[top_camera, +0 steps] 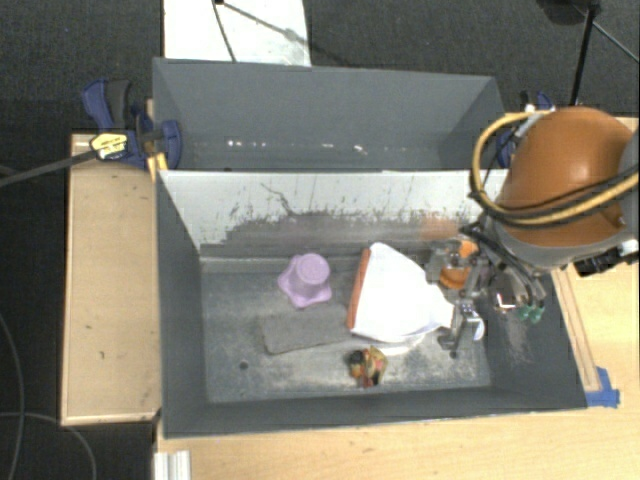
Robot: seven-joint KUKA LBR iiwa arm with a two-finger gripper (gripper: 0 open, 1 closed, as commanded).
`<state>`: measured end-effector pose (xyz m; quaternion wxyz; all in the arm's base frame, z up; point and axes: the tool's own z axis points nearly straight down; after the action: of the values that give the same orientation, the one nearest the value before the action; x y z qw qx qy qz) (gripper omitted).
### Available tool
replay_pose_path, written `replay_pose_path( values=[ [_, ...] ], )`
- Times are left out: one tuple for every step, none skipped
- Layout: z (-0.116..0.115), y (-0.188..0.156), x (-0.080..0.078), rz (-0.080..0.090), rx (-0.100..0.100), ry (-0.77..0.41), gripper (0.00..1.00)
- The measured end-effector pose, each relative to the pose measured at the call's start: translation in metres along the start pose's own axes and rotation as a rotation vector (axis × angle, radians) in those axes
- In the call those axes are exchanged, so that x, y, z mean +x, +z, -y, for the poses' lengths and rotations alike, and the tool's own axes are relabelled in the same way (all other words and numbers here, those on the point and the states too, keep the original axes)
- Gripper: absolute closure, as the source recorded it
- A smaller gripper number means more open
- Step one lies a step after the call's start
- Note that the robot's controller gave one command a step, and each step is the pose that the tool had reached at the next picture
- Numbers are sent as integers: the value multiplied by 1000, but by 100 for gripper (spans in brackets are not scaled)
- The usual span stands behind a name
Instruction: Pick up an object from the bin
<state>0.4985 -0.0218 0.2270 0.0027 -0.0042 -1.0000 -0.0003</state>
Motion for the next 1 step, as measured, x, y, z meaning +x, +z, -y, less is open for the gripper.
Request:
replay_pose_path(
  values=[
    [0,-4,-2,8,1,-1,0]
  ],
)
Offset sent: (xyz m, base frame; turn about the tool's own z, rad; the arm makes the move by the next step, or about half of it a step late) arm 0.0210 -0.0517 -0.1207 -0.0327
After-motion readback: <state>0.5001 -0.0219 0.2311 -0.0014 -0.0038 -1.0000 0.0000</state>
